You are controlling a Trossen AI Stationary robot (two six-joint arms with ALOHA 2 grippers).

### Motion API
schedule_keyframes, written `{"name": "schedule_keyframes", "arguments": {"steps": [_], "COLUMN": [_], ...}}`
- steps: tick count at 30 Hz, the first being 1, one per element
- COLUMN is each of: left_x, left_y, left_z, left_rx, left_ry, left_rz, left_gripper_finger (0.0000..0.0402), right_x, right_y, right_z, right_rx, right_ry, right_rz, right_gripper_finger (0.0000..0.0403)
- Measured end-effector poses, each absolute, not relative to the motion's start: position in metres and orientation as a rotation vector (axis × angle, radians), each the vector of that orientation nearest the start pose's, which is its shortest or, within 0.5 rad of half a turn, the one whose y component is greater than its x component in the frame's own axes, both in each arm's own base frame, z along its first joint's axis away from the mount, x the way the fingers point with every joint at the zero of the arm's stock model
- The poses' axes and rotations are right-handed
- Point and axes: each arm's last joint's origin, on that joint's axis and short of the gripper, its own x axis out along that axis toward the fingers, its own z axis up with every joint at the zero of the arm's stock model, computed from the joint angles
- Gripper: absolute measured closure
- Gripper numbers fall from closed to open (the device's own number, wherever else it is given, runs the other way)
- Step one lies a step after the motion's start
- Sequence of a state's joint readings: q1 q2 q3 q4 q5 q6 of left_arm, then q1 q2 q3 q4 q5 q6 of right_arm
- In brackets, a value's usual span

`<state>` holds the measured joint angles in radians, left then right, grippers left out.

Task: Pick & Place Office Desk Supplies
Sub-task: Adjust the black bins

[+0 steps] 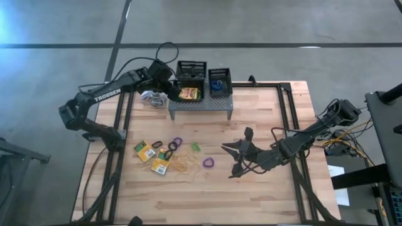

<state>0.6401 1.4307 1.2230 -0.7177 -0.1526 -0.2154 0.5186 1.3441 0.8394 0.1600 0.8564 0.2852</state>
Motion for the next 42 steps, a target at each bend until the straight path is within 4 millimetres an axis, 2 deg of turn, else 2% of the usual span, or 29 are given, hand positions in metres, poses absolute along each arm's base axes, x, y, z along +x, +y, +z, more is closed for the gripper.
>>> {"name": "schedule_keyframes", "arguments": {"steps": [7, 13, 16, 18, 21, 25, 28, 33, 42], "left_x": [0.230, 0.229, 0.238, 0.248, 0.268, 0.293, 0.304, 0.306, 0.305], "left_y": [0.176, 0.174, 0.180, 0.189, 0.205, 0.224, 0.237, 0.250, 0.258], "left_z": [0.301, 0.340, 0.358, 0.364, 0.362, 0.346, 0.335, 0.321, 0.312], "left_rx": [-0.419, -0.390, -0.327, -0.274, -0.198, -0.128, -0.135, -0.167, -0.227], "left_ry": [0.862, 0.823, 0.790, 0.799, 0.838, 0.941, 1.004, 1.065, 1.067], "left_rz": [0.834, 0.821, 0.751, 0.721, 0.675, 0.609, 0.598, 0.603, 0.565], "left_gripper_finger": [0.0397, 0.0396, 0.0399, 0.0399, 0.0400, 0.0400, 0.0400, 0.0400, 0.0401], "right_x": [0.259, 0.259, 0.261, 0.263, 0.267, 0.270, 0.270, 0.270, 0.270], "right_y": [0.123, 0.122, 0.118, 0.114, 0.107, 0.102, 0.102, 0.102, 0.103], "right_z": [0.266, 0.266, 0.266, 0.267, 0.268, 0.271, 0.271, 0.271, 0.270], "right_rx": [0.061, 0.062, 0.065, 0.073, 0.090, 0.109, 0.111, 0.117, 0.159], "right_ry": [0.217, 0.216, 0.214, 0.206, 0.188, 0.165, 0.165, 0.164, 0.170], "right_rz": [-0.369, -0.372, -0.386, -0.402, -0.426, -0.445, -0.447, -0.445, -0.406], "right_gripper_finger": [0.0360, 0.0360, 0.0360, 0.0360, 0.0360, 0.0360, 0.0360, 0.0360, 0.0360]}}
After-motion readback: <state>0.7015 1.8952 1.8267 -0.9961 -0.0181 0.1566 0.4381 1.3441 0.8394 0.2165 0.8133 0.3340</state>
